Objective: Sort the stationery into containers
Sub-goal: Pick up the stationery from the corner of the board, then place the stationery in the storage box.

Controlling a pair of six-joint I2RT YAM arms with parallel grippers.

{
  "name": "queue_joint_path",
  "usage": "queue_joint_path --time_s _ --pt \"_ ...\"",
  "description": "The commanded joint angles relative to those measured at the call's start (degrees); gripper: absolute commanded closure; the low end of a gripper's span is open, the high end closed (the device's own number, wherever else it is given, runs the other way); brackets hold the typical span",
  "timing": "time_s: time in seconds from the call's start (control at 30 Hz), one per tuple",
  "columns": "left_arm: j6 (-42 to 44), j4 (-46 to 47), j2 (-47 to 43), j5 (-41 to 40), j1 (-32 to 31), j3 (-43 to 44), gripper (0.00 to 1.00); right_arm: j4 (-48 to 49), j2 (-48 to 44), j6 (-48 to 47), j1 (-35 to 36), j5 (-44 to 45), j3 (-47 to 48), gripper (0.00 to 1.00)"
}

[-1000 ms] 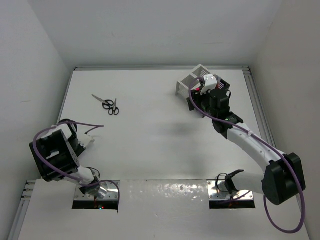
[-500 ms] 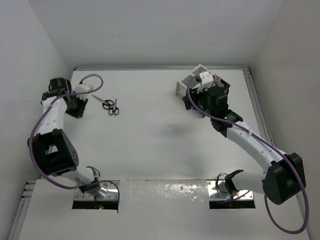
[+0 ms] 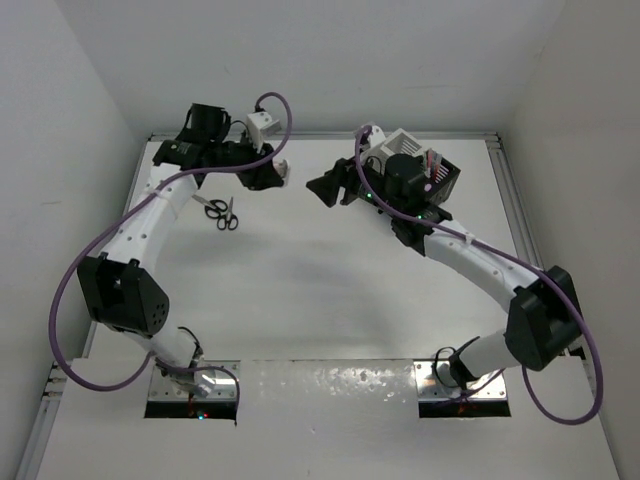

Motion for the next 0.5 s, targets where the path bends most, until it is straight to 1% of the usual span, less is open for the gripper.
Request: queue_joint_path --time_s 0.0,0.1,0.2,0.27,0.37,0.47 --pt "-2.4 2.4 -2.8 6.4 -3.3 2.1 1.00 9.4 3.1 5.8 1.1 -6.8 4.7 0.40" --pt "-2.4 1.4 -3.2 8.3 -5.7 2.1 1.00 13.5 5.7 6.7 1.7 -10.2 5.7 0.37" --pt "-1.7 0.7 -4.0 8.8 -7.5 1.5 1.00 15.4 6.5 8.4 1.9 -11.5 5.2 0.38" --pt "-0.7 -0.1 -4.1 9.2 -8.5 1.1 1.00 17.2 6.5 9.2 1.9 -11.7 4.4 0.40" --pt "-0.7 -0.9 -4.1 10.6 -9.4 1.7 1.00 17.5 6.6 9.7 1.9 -12.2 3.9 0.49" --pt "-0.3 -1.9 -4.1 12.6 -10.1 2.9 1.00 18.3 6.0 10.1 1.9 -13.0 2.4 0.54"
